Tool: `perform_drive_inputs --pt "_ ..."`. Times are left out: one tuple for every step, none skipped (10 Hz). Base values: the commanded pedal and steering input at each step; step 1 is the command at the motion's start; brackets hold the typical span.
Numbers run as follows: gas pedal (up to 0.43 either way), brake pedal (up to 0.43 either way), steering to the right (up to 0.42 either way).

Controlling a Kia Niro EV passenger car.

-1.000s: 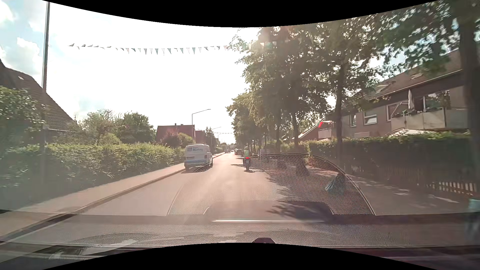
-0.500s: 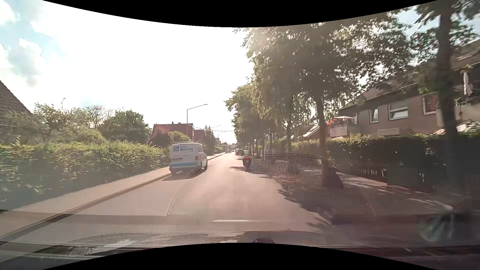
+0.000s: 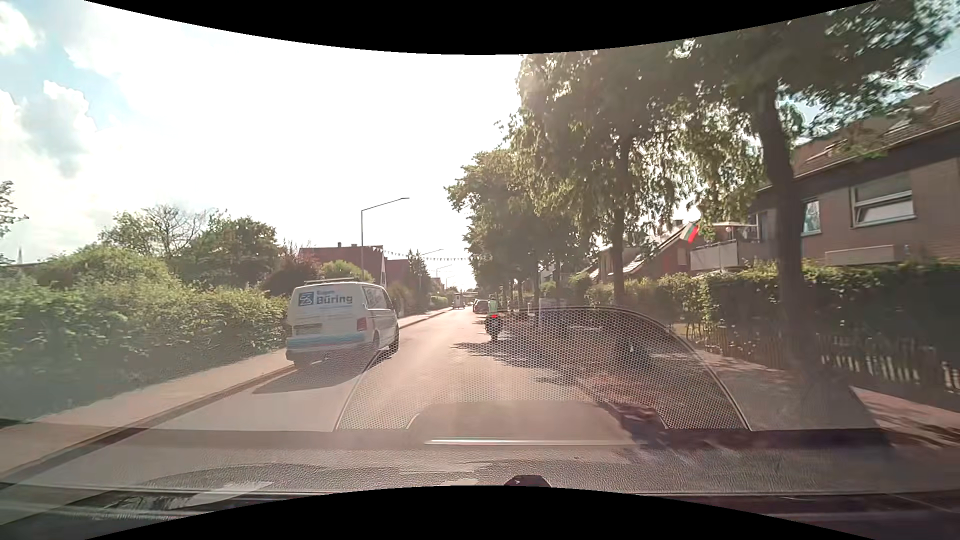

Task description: Follow the waypoints while adhering to traffic rules and regulations

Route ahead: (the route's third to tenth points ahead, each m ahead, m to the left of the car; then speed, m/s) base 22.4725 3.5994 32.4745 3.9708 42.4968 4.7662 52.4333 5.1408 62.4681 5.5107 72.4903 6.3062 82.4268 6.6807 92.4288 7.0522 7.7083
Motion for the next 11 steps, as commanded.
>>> perform_drive_inputs --pt "0.11 0.0 -0.011" --pt "0.11 0.0 -0.01" --pt "0.11 0.0 -0.01" --pt "0.118 0.0 -0.01" --pt "0.13 0.0 -0.01" --pt "0.15 0.0 -0.011" --pt "0.157 0.0 -0.011" --pt "0.157 0.0 -0.011" --pt "0.157 0.0 -0.012" --pt "0.157 0.0 -0.012" --pt "0.15 0.0 -0.012"
